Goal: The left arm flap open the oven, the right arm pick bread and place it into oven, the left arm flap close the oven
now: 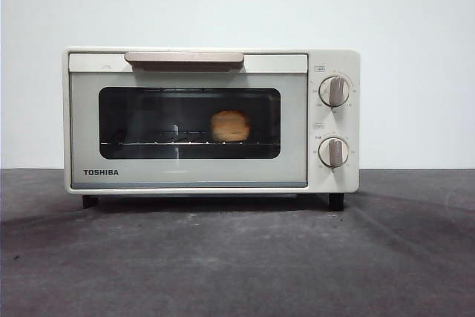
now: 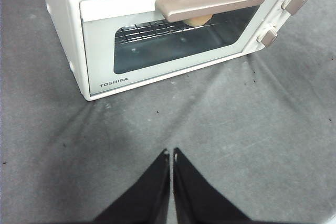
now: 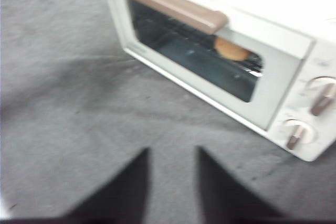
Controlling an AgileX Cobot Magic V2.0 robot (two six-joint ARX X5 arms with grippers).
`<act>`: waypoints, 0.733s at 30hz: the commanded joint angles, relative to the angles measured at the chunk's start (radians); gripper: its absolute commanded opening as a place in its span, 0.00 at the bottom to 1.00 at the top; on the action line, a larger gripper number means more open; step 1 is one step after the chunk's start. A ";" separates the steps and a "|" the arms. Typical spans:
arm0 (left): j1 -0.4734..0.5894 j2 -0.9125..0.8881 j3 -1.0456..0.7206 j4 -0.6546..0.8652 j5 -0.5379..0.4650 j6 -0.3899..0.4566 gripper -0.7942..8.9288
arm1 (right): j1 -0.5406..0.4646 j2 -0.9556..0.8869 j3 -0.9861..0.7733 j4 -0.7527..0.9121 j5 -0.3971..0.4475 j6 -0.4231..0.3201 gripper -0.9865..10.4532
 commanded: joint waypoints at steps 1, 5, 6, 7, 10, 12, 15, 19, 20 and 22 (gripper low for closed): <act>-0.003 0.005 0.023 0.008 -0.002 0.012 0.10 | 0.011 0.005 0.010 0.020 0.016 0.013 0.09; -0.003 0.005 0.023 0.008 -0.002 0.012 0.10 | 0.011 0.005 0.010 0.023 0.017 0.014 0.09; -0.003 0.005 0.023 0.008 -0.002 0.012 0.10 | 0.011 0.005 0.010 0.022 0.016 0.014 0.09; -0.003 0.005 0.023 0.009 -0.002 0.012 0.10 | 0.011 0.005 0.010 0.022 0.016 0.015 0.09; -0.003 0.005 0.023 0.010 -0.002 0.012 0.10 | 0.011 0.005 0.010 0.022 0.015 0.018 0.09; -0.003 0.005 0.023 0.011 -0.002 0.012 0.10 | 0.011 0.005 0.010 0.022 0.017 0.018 0.09; -0.003 0.005 0.023 0.016 -0.002 0.012 0.10 | 0.011 0.004 0.010 0.022 0.017 0.018 0.09; -0.003 0.005 0.023 0.015 -0.002 0.012 0.10 | 0.011 0.004 0.010 0.022 0.016 0.018 0.09; -0.003 0.005 0.024 0.015 -0.002 0.012 0.10 | 0.011 0.004 0.010 0.022 0.017 0.018 0.09; -0.003 0.005 0.023 0.016 -0.002 0.012 0.10 | 0.011 0.004 0.010 0.022 0.017 0.018 0.09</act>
